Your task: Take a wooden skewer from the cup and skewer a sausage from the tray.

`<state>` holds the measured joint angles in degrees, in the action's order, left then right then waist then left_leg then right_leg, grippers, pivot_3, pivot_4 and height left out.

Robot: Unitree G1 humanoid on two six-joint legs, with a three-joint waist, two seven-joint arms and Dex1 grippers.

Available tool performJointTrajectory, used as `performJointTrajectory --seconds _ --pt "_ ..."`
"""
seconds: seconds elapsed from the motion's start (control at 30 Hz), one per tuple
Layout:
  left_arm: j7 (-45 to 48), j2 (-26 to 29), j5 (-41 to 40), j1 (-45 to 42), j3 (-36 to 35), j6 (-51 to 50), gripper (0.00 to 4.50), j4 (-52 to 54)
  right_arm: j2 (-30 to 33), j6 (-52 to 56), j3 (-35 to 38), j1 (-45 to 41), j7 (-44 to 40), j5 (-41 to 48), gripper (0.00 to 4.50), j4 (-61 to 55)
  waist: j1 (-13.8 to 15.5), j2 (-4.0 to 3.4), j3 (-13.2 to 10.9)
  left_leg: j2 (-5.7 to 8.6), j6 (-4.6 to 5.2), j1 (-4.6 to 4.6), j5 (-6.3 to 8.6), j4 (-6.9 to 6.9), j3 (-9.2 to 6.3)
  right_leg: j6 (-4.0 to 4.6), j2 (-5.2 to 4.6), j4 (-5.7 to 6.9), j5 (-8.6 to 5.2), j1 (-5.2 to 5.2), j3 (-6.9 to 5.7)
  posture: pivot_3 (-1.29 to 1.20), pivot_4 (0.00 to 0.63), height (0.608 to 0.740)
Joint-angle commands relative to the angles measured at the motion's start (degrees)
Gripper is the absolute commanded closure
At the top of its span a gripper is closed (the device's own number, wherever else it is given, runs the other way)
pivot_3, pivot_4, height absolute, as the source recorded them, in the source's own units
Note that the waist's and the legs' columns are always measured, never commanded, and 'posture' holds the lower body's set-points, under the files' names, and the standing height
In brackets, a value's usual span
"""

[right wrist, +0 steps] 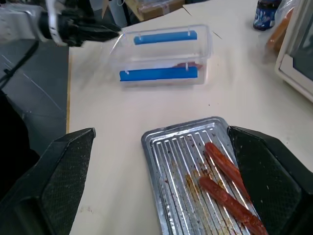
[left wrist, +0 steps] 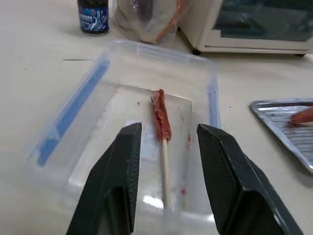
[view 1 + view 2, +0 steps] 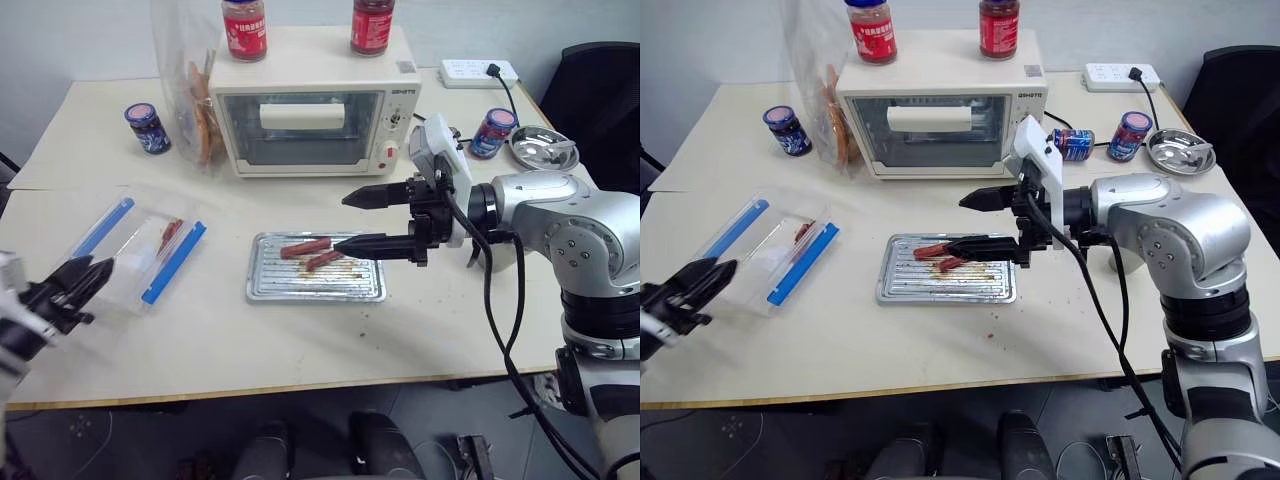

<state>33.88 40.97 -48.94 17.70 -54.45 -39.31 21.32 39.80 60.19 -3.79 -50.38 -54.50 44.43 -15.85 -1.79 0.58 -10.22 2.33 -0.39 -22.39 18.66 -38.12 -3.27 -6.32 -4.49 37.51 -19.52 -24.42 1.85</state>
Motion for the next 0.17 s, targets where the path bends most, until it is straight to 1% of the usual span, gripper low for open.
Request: performJointTrajectory --seconds 0.03,0.1,0.17 --pt "3.9 1.3 -4.9 6.3 -10.6 -2.4 2.6 3.3 1.3 -0.9 1.2 0.3 -1.9 0.9 0.0 -1.7 0.2 -0.01 0.0 0.01 0.0 0.02 0.0 -0.01 0.01 0.01 -0.02 0.0 0.0 0.02 0.0 0.0 0.15 0.74" --pt "5.1 1.5 -5.6 9.3 -14.0 -2.9 2.6 2.7 1.6 -1.3 0.9 0.8 -2.7 0.7 0.0 -1.6 0.2 -0.01 0.0 -0.01 0.0 0.06 -0.01 -0.01 0.02 0.02 -0.01 0.0 -0.01 0.07 -0.01 0.0 0.15 0.74" --pt "6.8 1.7 -4.0 11.4 -15.5 -1.3 2.6 1.0 1.3 -1.7 0.5 1.2 -3.0 0.3 0.0 -1.3 0.3 -0.01 0.0 -0.01 0.0 0.12 -0.01 0.0 0.01 0.04 -0.01 0.0 -0.02 0.13 -0.03 0.0 0.15 0.74"
